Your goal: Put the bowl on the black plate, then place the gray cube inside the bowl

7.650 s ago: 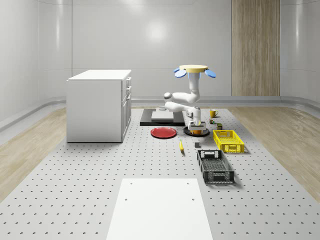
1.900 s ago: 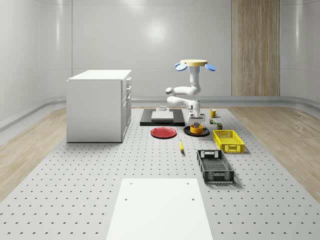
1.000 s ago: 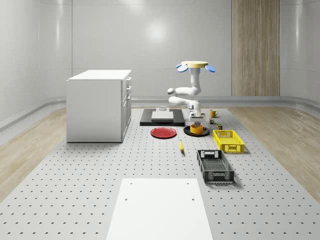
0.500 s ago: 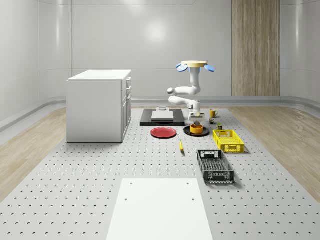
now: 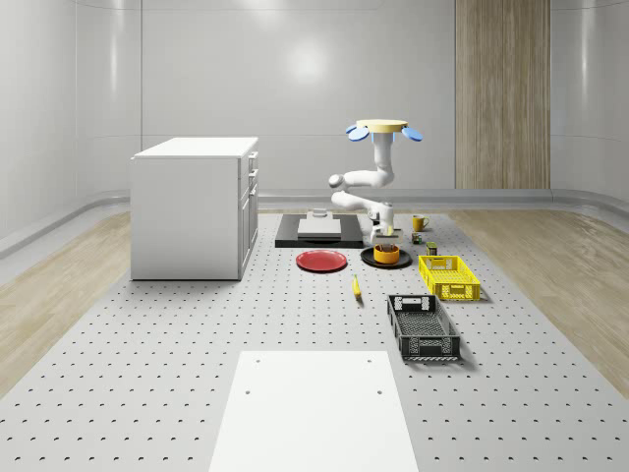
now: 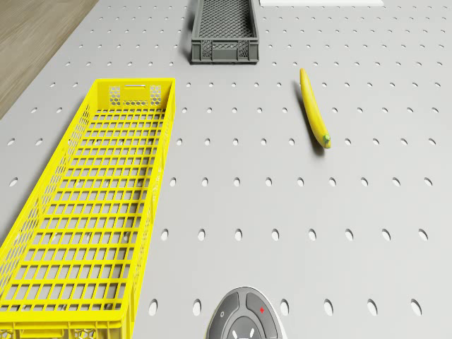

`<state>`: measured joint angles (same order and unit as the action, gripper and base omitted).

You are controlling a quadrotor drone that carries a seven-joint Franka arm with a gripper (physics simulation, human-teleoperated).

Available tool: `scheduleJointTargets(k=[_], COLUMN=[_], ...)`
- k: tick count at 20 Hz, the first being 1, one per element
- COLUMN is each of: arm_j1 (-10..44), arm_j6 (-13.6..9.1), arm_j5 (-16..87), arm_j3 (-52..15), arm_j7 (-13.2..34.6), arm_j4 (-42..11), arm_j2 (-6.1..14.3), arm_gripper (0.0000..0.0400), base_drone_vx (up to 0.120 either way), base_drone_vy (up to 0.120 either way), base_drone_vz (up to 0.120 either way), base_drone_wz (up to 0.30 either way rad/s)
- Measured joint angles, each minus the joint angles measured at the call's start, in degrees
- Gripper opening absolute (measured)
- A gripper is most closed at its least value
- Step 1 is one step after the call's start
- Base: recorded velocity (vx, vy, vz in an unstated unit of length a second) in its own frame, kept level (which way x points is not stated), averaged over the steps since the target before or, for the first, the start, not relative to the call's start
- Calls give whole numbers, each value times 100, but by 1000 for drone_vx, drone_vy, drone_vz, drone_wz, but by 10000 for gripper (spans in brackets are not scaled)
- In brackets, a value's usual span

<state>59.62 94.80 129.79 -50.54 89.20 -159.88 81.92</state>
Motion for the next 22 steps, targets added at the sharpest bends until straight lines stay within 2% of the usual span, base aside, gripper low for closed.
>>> scheduleJointTargets(k=[2, 5, 9, 18, 22], arm_j1=[23, 30, -34, -236, -276], arm_j6=[46, 67, -31, -407, -499], arm_j5=[89, 157, 60, -487, -645], arm_j3=[92, 158, 49, -534, -700], arm_j7=[-8, -21, -35, -34, -25], arm_j4=[69, 117, 17, -382, -471], arm_j2=[-24, -52, -56, -44, -49], arm_gripper=[262, 335, 376, 397, 399], base_drone_vx=[0, 0, 0, 0, 0], base_drone_vy=[0, 0, 0, 0, 0], base_drone_vz=[0, 0, 0, 0, 0], base_drone_wz=[0, 0, 0, 0, 0])
